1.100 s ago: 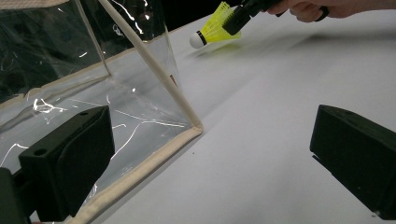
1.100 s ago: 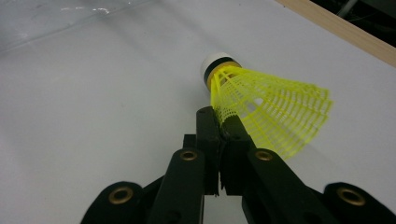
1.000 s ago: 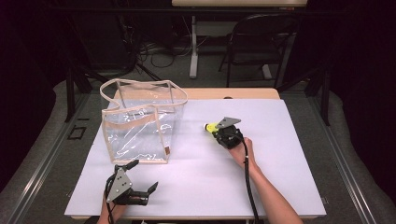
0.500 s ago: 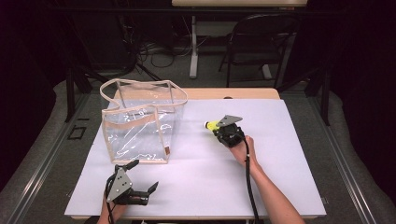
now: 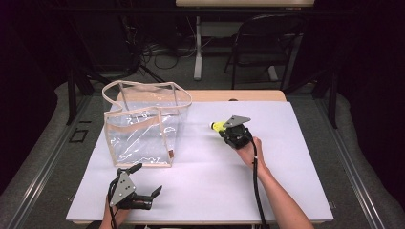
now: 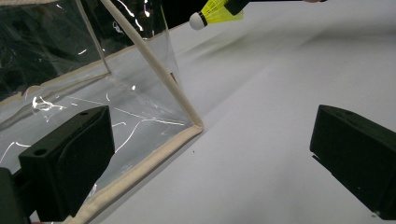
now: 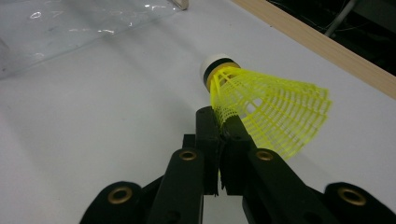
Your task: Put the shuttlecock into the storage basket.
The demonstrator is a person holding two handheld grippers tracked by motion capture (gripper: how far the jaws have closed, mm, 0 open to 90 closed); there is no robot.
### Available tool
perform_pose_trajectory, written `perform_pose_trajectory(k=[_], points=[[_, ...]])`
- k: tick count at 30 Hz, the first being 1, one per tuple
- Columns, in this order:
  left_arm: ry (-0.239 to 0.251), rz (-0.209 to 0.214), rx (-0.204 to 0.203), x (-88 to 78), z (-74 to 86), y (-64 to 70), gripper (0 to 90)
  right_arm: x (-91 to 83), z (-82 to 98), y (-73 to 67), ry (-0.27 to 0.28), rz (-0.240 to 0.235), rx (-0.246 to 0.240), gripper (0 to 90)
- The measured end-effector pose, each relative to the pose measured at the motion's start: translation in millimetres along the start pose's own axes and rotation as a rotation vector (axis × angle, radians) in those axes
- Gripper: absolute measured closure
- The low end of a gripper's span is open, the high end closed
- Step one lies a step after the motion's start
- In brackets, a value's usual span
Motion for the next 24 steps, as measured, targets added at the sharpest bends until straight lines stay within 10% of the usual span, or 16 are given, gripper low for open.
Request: perform_pose_trajectory(k=[24], points=[[0.0, 0.0, 0.006, -0.5, -0.2, 0.2, 0.0, -9.7, -11.4, -2.3, 0.007, -0.009, -0.024, 89.3]])
Point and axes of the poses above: each handheld gripper's, and its own axes: x roughly forward along the jaws, z roughly out of its underside, y roughly to its right, the point moved 1 cm from there along x, roughly forward along the jaws, and after that the axes turned 9 degrees about -z, right-handed, at the moved point
